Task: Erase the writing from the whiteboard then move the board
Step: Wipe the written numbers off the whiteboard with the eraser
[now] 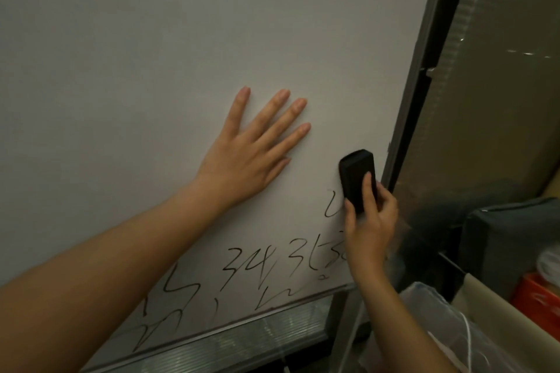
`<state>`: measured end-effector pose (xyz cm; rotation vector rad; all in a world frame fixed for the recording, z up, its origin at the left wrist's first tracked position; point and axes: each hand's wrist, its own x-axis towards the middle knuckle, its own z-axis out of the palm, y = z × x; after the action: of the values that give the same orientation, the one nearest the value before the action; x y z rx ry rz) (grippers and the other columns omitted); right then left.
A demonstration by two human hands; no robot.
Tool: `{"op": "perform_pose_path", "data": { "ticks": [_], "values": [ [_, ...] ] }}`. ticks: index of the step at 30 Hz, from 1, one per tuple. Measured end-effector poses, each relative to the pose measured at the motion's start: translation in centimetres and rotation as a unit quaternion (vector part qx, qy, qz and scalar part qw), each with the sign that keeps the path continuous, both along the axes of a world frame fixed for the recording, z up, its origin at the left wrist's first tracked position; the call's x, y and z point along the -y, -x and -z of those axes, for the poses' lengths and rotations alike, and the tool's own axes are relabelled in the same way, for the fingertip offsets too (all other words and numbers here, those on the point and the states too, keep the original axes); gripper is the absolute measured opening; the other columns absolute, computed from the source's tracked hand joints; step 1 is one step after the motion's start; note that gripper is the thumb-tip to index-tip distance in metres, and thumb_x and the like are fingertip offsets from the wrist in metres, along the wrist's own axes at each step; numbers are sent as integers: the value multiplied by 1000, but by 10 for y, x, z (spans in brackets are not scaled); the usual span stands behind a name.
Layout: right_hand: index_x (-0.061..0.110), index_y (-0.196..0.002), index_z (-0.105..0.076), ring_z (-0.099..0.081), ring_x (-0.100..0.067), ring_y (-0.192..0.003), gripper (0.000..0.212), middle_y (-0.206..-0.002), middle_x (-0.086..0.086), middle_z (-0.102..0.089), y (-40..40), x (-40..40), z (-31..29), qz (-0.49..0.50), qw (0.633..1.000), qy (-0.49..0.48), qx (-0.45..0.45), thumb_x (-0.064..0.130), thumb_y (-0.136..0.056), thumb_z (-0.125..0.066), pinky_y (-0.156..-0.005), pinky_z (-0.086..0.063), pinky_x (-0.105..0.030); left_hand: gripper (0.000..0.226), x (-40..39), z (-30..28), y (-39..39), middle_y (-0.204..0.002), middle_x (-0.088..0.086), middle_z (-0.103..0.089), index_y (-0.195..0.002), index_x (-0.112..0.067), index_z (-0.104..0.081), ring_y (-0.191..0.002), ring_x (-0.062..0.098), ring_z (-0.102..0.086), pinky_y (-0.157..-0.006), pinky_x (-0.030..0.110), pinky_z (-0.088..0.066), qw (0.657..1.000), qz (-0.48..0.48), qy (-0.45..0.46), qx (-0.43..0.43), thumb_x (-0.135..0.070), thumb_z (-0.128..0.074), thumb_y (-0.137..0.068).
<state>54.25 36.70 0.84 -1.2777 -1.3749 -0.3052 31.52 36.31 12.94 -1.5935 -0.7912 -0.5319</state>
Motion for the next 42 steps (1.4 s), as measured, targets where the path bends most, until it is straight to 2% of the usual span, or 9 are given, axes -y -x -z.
{"op": "perform_pose_path", "data": {
  "ticks": [3,7,11,14,17,22,30,37,42],
  "values": [
    [28,-144,-33,-51,-34,-109,78,-129,-18,-45,16,4,12,13,1000,-5,26,10,-80,-74,-85,-48,-41,53,0,-1,5,-157,14,-27,-151,-16,-34,-145,35,-25,-111,65,-13,1000,-3,6,-2,-37,-39,-102],
    [22,-139,-39,-48,-29,-104,72,-125,-15,-42,48,19,33,-36,988,-61,139,16,-77,-73,-82,-48,-38,53,0,-1,6,-158,14,-25,-152,-16,-33,-145,35,-23,-111,65,-11,1000,-3,10,1,-37,-38,-103],
    [23,-138,-41,-48,-28,-99,61,-125,-15,-44,34,14,37,-55,975,-87,199,22,-85,-69,-80,-48,-37,54,0,0,1,-158,14,-24,-153,-16,-30,-145,36,-22,-112,65,-10,1000,1,8,-4,-37,-36,-103],
    [25,-142,-35,-46,-29,-101,58,-124,-14,-41,14,2,26,-25,988,-57,139,30,-88,-58,-81,-44,-34,53,-2,-1,-1,-157,14,-26,-151,-15,-34,-145,36,-24,-111,65,-11,1000,4,9,3,-37,-38,-103],
    [29,-144,-32,-45,-30,-103,72,-123,-19,-44,-6,-8,10,-4,998,-18,56,22,-83,-71,-80,-41,-33,53,-4,-1,1,-157,14,-27,-151,-16,-35,-144,36,-25,-111,65,-12,1000,1,9,5,-37,-38,-103],
    [26,-145,-36,-49,-33,-106,71,-123,-22,-46,-11,-15,-23,-6,1000,-13,10,21,-84,-72,-83,-42,-33,52,-4,-2,3,-157,14,-28,-151,-15,-35,-144,36,-26,-110,66,-15,1000,2,7,3,-37,-38,-103],
    [34,-145,-28,-48,-30,-106,62,-125,-19,-45,18,-15,-38,-17,997,-70,6,39,-89,-53,-86,-42,-30,52,-2,0,1,-157,15,-27,-151,-15,-34,-144,37,-25,-110,66,-13,1000,6,7,1,-36,-36,-104],
    [31,-144,-31,-46,-33,-113,74,-127,-20,-43,-4,-7,49,1,998,13,-65,12,-84,-71,-89,-46,-45,52,-3,-2,3,-157,14,-28,-151,-15,-35,-144,36,-27,-110,65,-13,1000,7,9,6,-36,-37,-103],
    [32,-144,-33,-46,-32,-117,74,-130,-17,-42,-10,-16,12,-35,996,-16,-78,9,-85,-70,-95,-45,-45,51,-4,-1,1,-156,14,-29,-150,-15,-36,-144,36,-27,-110,66,-15,1000,6,9,5,-36,-37,-103]
  ]
}}
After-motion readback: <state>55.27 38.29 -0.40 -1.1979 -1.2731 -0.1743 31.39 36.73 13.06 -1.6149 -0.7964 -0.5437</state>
